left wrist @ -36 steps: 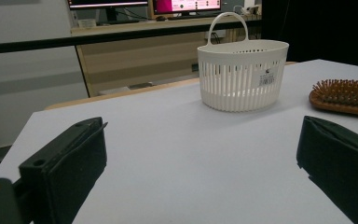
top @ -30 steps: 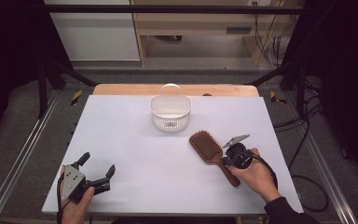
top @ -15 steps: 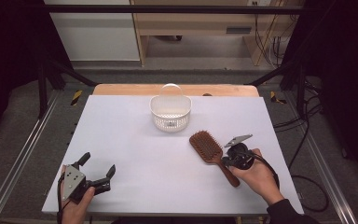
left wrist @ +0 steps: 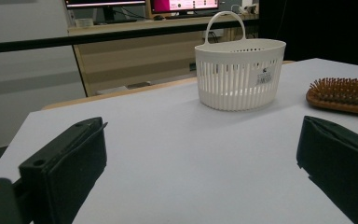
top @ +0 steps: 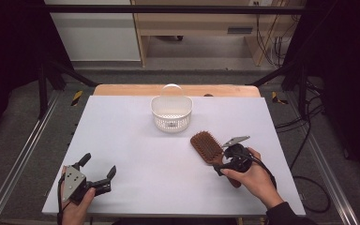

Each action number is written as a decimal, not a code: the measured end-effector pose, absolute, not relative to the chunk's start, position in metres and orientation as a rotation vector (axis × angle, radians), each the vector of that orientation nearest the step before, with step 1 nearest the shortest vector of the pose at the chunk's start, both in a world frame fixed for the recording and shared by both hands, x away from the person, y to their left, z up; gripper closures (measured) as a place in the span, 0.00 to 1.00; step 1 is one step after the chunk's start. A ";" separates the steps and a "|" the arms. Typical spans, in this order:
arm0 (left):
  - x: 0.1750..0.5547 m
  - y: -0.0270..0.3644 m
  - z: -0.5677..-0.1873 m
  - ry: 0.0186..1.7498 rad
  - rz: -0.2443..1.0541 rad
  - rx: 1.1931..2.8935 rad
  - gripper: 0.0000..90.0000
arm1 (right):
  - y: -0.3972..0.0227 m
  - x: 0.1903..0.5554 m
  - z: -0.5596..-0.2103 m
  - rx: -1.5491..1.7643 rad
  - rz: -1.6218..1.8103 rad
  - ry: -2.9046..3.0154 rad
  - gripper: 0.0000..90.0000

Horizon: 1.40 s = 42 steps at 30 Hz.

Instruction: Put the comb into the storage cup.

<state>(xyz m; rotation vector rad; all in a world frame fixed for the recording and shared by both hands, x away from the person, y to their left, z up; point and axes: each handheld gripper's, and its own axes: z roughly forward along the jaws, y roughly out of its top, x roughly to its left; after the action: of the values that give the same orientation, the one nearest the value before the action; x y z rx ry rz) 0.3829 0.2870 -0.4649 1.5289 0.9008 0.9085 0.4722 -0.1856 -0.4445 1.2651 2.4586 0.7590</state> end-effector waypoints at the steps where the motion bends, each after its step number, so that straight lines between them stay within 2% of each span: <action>1: 0.383 0.287 -0.465 0.901 0.908 1.529 0.02 | -0.185 0.472 -0.445 1.281 0.747 2.465 0.10; 15: 0.383 0.286 -0.465 0.901 0.904 1.533 0.02 | -0.174 0.473 -0.457 1.301 0.669 2.550 0.11; 27: 0.383 0.286 -0.465 0.899 0.905 1.534 0.02 | -0.174 0.479 -0.457 1.324 0.634 2.543 0.46; 42: 0.383 0.286 -0.465 0.900 0.905 1.536 0.02 | -0.176 0.483 -0.456 1.347 0.589 2.548 0.67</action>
<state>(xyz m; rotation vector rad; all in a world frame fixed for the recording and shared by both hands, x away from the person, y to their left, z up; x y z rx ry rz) 0.3833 0.2860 -0.4649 1.5360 0.8996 0.9047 0.4831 -0.1763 -0.4561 1.3466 2.5476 0.5893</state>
